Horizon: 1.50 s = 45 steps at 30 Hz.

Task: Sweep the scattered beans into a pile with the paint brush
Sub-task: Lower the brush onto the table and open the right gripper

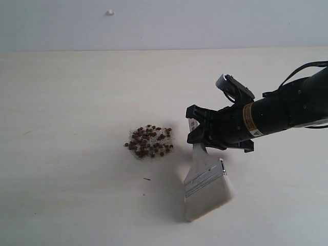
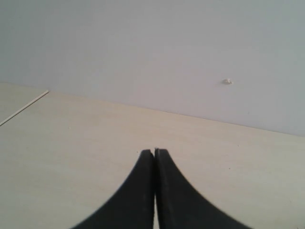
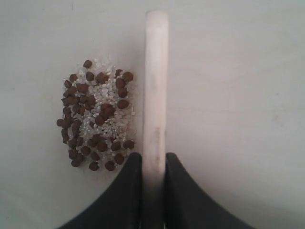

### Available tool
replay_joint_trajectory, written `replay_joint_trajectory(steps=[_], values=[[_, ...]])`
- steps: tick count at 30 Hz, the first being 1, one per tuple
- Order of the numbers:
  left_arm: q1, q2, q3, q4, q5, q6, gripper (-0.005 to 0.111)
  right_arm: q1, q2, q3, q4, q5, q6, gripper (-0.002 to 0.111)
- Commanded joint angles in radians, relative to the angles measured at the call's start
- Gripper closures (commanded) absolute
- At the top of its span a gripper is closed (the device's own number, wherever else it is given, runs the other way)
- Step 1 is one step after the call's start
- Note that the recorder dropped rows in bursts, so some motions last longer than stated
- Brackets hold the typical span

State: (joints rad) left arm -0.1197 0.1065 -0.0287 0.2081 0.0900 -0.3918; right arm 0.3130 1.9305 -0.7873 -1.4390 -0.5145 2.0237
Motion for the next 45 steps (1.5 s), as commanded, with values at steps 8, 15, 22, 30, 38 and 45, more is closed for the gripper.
replay_joint_trajectory(steps=[8, 15, 22, 30, 38, 45], values=[[-0.004, -0.003, 0.005, -0.006, -0.001, -0.003, 0.107, 0.002, -0.012, 0.003, 0.002, -0.004, -0.006, 0.108], [-0.004, -0.003, 0.005, -0.006, -0.001, -0.003, 0.107, 0.002, -0.012, 0.003, -0.002, 0.042, -0.006, 0.108], [-0.004, -0.003, 0.005, -0.006, -0.001, -0.003, 0.107, 0.002, -0.012, 0.003, -0.01, 0.056, -0.022, 0.108], [-0.004, -0.003, 0.005, -0.006, -0.001, -0.003, 0.107, 0.002, -0.012, 0.003, -0.01, 0.059, -0.022, 0.093], [-0.004, -0.003, 0.005, -0.006, -0.001, -0.003, 0.107, 0.002, -0.012, 0.003, -0.014, 0.187, -0.024, 0.084], [-0.004, -0.003, 0.005, -0.006, -0.001, -0.003, 0.107, 0.002, -0.012, 0.003, -0.014, 0.241, -0.067, 0.079]])
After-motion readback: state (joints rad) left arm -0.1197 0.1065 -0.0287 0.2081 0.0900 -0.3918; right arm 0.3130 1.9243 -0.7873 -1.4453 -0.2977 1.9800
